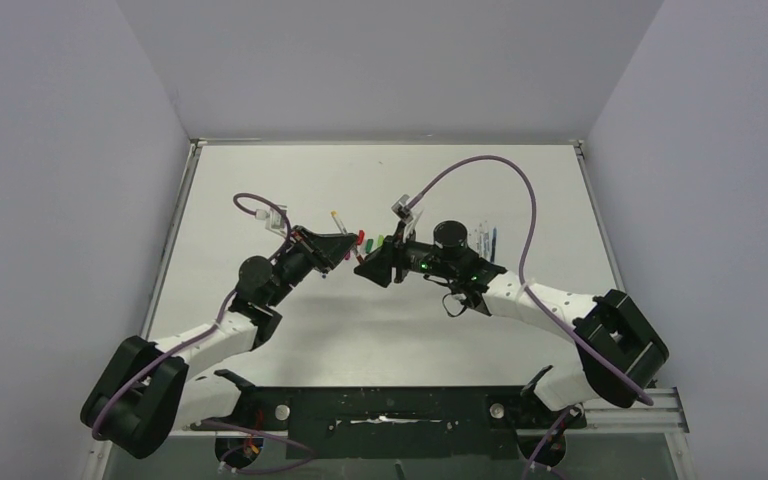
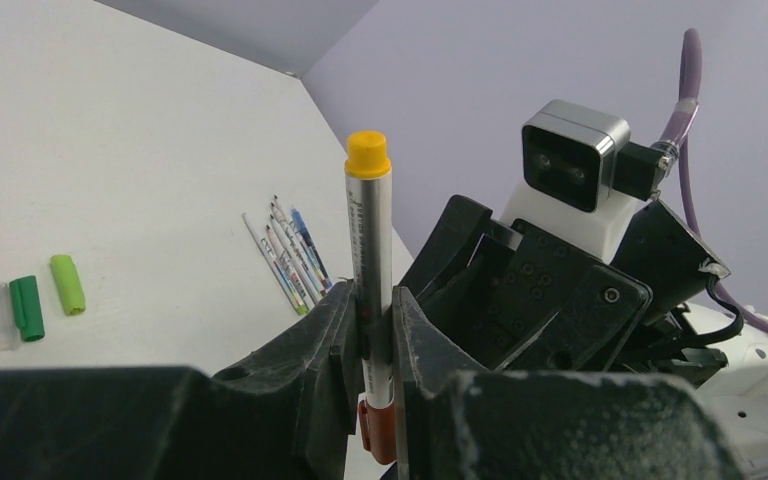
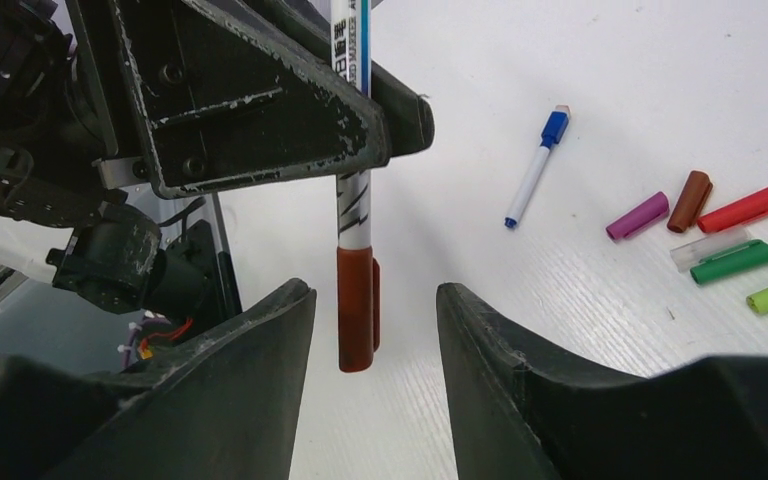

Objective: Open the pen caps

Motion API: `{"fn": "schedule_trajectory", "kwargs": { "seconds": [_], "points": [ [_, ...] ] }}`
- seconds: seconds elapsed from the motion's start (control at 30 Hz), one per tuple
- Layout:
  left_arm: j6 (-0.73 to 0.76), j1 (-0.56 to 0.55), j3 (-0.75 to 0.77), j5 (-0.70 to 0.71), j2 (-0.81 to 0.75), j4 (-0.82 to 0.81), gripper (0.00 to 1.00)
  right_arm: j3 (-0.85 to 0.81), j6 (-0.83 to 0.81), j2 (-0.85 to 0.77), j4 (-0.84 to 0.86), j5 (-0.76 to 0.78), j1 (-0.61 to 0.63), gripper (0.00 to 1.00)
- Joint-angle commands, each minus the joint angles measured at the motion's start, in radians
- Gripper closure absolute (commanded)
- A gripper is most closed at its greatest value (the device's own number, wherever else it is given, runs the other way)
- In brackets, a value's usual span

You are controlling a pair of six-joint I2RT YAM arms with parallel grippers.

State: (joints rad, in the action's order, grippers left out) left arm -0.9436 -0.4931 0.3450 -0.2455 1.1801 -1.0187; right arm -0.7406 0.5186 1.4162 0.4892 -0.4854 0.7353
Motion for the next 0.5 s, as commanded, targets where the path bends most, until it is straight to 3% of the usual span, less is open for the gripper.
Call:
{"fn": "schedule_trajectory", "kwargs": {
  "seconds": [0.0,0.1,0.27,0.47],
  "points": [
    [-0.021,0.008,0.047,-0.043,0.012,-0.094,0.90,-0.072,-0.034,0.002,0.008,0.023,0.012,0.53],
    [-0.031,0.013,0.046,-0.052,0.021,-0.105,0.90,-0.084,-0.041,0.006,-0.004,0.025,0.014,0.62],
    [-0.038,0.022,0.042,-0.056,0.023,-0.111,0.90,-0.077,-0.045,0.006,-0.009,0.027,0.019,0.90],
    [-0.053,0.044,0.022,-0.047,0.022,-0.139,0.91,-0.052,-0.045,0.004,-0.020,0.037,0.039,0.99]
  ]
}}
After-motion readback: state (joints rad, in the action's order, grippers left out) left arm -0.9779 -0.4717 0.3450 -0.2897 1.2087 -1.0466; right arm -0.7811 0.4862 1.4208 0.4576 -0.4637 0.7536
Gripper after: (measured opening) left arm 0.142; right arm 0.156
